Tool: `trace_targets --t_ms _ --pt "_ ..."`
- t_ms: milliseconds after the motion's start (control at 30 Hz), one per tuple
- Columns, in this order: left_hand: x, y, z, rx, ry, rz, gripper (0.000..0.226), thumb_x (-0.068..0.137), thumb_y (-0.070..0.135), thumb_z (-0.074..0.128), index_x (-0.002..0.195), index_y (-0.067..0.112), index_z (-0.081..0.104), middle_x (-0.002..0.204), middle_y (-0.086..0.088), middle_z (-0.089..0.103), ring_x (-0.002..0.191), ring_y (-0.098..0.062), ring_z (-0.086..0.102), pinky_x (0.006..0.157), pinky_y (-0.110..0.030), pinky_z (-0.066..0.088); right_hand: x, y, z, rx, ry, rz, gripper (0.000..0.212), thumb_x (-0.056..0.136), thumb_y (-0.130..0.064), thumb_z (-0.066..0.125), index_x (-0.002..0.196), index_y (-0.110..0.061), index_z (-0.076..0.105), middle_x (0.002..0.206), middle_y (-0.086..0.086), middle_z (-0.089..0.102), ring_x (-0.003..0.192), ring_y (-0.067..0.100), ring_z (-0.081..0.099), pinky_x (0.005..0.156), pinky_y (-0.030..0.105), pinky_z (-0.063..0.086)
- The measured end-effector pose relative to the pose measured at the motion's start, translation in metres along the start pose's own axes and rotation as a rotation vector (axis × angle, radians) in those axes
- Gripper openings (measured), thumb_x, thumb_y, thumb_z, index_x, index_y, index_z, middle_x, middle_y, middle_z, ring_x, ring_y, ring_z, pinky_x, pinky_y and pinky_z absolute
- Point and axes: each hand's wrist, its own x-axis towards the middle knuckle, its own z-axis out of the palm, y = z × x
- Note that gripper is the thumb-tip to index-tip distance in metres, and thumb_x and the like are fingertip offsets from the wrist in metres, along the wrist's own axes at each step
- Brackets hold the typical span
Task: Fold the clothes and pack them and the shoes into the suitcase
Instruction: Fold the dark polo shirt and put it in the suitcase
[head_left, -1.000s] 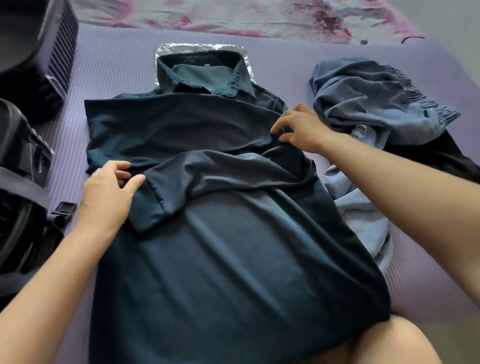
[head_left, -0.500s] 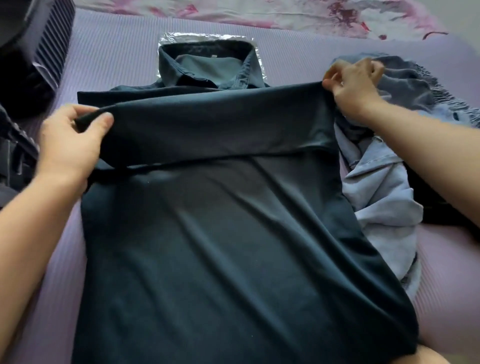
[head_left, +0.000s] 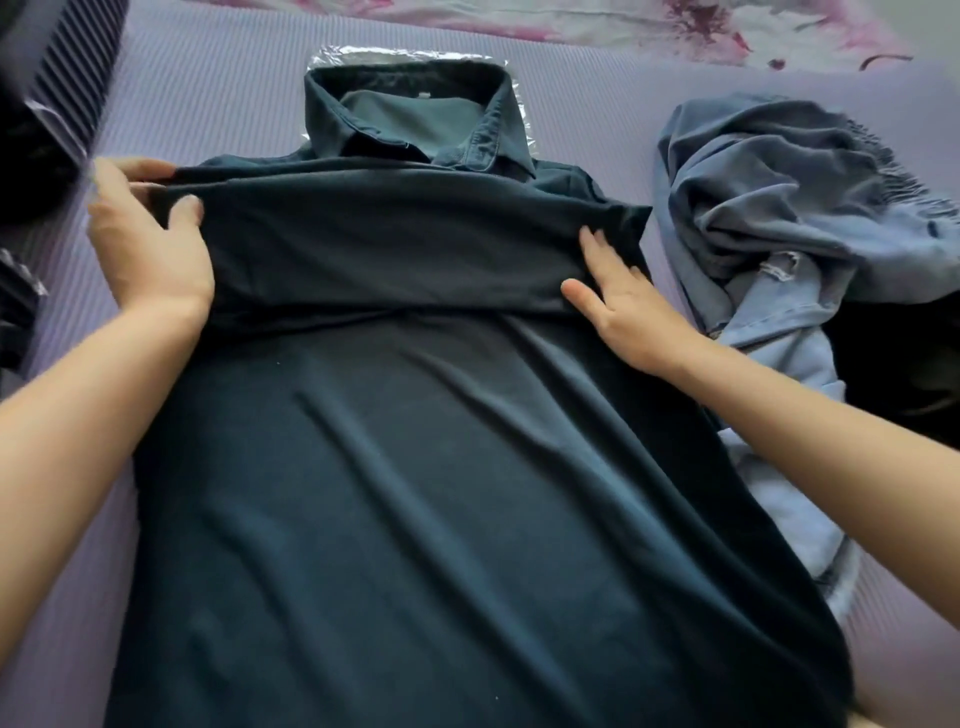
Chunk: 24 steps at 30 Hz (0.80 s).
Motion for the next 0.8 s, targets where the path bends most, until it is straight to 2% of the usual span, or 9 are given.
trace_targets --t_ms 67,133,233,333,400,533,633,733,800 --pt "-0.005 0.002 -0.001 0.088 -0.045 0.035 0.026 0.083 0.025 0.053 0.109 0.024 0.053 0.114 -0.003 0.047 0.113 -0.024 0.046 0.106 -0.034 0.033 0.004 0.003 0.004 -0.106 -0.095 0.075 0.064 0.101 -0.044 0.027 0.152 -0.017 0.001 0.160 0.004 -0.005 0.147 0.016 -0.005 0.118 0.034 -0.002" --pt "-0.020 0.010 -0.005 0.204 -0.095 0.142 0.036 0.088 0.025 0.052 0.121 0.010 0.053 0.127 -0.017 0.044 0.123 -0.034 0.038 0.108 -0.033 0.025 0.004 -0.005 0.002 -0.117 -0.063 0.080 0.064 0.100 -0.049 0.024 0.152 -0.020 0.001 0.160 0.004 -0.006 0.147 0.019 -0.007 0.118 0.037 -0.004" --pt "-0.054 0.017 -0.008 0.249 -0.243 0.362 0.037 0.097 0.025 0.046 0.130 0.010 0.053 0.142 -0.015 0.041 0.136 -0.031 0.029 0.115 -0.037 0.018 -0.004 -0.025 0.003 -0.055 0.052 0.027 0.063 0.098 -0.053 0.021 0.152 -0.027 0.003 0.160 0.000 -0.007 0.146 0.020 -0.011 0.117 0.040 -0.007" --pt "-0.077 -0.001 -0.004 0.456 -0.502 0.293 0.053 0.099 0.039 0.034 0.148 0.021 0.024 0.158 -0.009 0.013 0.146 -0.024 0.004 0.117 -0.044 0.002 -0.001 -0.036 0.017 -0.027 -0.012 0.101 0.062 0.097 -0.057 0.017 0.152 -0.031 0.002 0.160 0.000 -0.005 0.146 0.024 -0.013 0.117 0.042 -0.007" --pt "-0.083 -0.013 0.000 0.603 -0.567 0.253 0.059 0.098 0.047 0.024 0.150 0.029 0.005 0.159 -0.004 -0.004 0.146 -0.020 -0.008 0.116 -0.043 -0.006 0.004 -0.035 0.031 -0.138 -0.045 0.153 0.063 0.096 -0.058 0.015 0.151 -0.031 0.000 0.160 0.001 -0.006 0.146 0.026 -0.011 0.118 0.043 -0.006" --pt "-0.080 -0.010 0.002 0.617 -0.655 0.204 0.059 0.098 0.048 0.022 0.149 0.033 -0.004 0.158 -0.002 -0.015 0.144 -0.018 -0.017 0.115 -0.042 -0.012 0.010 -0.034 0.032 -0.125 -0.103 0.199 0.062 0.097 -0.057 0.016 0.151 -0.032 0.000 0.160 -0.001 -0.007 0.146 0.025 -0.012 0.117 0.042 -0.007" --pt "-0.084 0.002 -0.017 0.497 -0.667 0.150 0.062 0.098 0.042 0.035 0.150 0.027 0.006 0.158 -0.005 -0.010 0.145 -0.020 -0.013 0.116 -0.039 -0.009 0.006 -0.045 0.008 -0.028 -0.099 0.173 0.058 0.099 -0.051 0.023 0.151 -0.027 0.015 0.160 0.002 0.006 0.147 0.027 0.003 0.117 0.046 0.004" --pt "-0.120 0.010 -0.054 0.303 -0.423 0.066 0.057 0.093 0.021 0.054 0.145 0.013 0.031 0.155 -0.013 0.019 0.144 -0.028 0.011 0.115 -0.035 0.006 -0.010 -0.083 -0.006 0.019 0.182 0.033 0.045 0.101 -0.037 0.037 0.140 -0.016 0.045 0.147 0.007 0.041 0.136 0.023 0.036 0.112 0.040 0.026" --pt "-0.153 0.007 -0.086 0.248 -0.274 -0.014 0.053 0.086 0.012 0.063 0.136 0.006 0.045 0.142 -0.016 0.040 0.132 -0.033 0.032 0.111 -0.035 0.019 -0.019 -0.129 -0.004 0.025 0.245 -0.063 0.038 0.099 -0.034 0.043 0.130 -0.017 0.055 0.132 0.003 0.054 0.124 0.020 0.047 0.101 0.035 0.036"
